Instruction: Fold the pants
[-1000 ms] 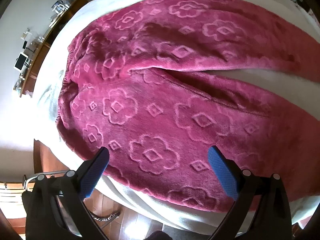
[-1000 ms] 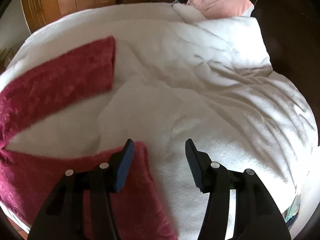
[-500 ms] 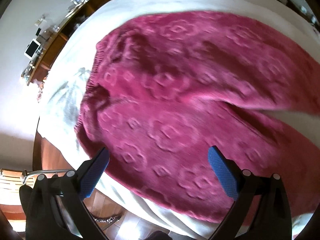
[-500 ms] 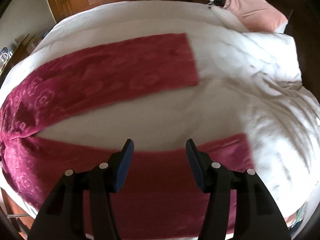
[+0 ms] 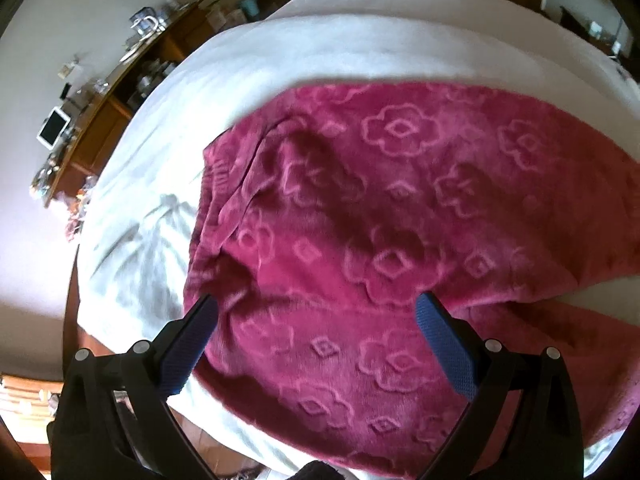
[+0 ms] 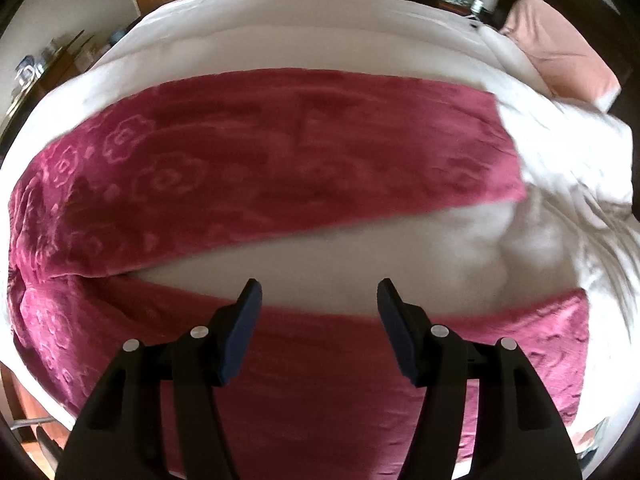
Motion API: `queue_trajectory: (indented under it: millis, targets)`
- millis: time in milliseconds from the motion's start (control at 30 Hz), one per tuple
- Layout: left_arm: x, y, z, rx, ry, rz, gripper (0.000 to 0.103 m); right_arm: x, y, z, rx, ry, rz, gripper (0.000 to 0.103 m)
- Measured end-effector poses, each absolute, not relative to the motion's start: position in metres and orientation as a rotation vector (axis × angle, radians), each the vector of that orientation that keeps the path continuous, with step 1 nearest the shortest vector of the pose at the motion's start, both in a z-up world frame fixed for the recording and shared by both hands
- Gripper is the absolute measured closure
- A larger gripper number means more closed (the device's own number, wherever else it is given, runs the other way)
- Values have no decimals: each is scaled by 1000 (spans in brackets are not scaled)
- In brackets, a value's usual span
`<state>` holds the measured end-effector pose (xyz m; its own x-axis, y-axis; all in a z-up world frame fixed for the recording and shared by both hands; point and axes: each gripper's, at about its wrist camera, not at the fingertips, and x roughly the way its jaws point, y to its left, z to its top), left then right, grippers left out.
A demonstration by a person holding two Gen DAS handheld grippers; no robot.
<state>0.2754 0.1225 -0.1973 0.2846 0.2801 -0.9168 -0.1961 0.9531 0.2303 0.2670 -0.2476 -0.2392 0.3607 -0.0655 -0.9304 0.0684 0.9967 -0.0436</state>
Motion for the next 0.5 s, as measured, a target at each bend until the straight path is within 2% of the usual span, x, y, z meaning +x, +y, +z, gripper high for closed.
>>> queue_trajectory:
  millis: [100, 500]
  targets:
    - [283, 130, -199, 59, 1240, 277, 5, 280, -219, -245, -17, 1211, -66, 35]
    - [322, 183, -223, 18, 1252, 271, 5, 330, -128, -265, -69, 1237, 20, 35]
